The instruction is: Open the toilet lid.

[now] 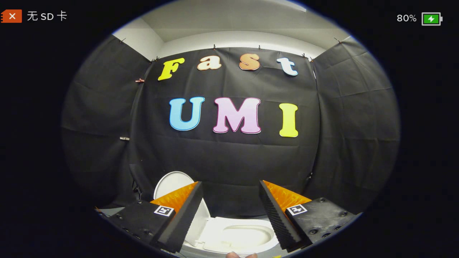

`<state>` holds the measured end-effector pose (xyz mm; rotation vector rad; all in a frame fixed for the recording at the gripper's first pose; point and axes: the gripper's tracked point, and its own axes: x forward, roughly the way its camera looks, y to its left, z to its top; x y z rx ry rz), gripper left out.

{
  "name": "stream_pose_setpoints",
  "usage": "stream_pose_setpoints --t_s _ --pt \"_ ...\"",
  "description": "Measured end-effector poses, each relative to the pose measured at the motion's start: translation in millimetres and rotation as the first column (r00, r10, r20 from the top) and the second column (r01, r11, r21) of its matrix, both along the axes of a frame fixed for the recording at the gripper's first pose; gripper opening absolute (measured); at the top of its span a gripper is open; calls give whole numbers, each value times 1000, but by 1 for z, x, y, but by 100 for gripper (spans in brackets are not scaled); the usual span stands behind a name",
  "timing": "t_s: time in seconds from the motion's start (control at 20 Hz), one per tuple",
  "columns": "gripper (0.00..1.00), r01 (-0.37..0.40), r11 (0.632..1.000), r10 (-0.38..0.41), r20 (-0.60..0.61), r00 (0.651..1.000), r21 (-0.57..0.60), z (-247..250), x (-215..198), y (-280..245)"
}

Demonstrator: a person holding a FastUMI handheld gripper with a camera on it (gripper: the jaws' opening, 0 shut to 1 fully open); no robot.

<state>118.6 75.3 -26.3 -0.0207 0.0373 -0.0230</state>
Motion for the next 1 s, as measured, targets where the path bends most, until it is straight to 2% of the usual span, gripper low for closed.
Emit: stream_pose_setpoints --t_s 1.0 --pt "98 -5 1000 5 -5 1000 -2 -2 -2 5"
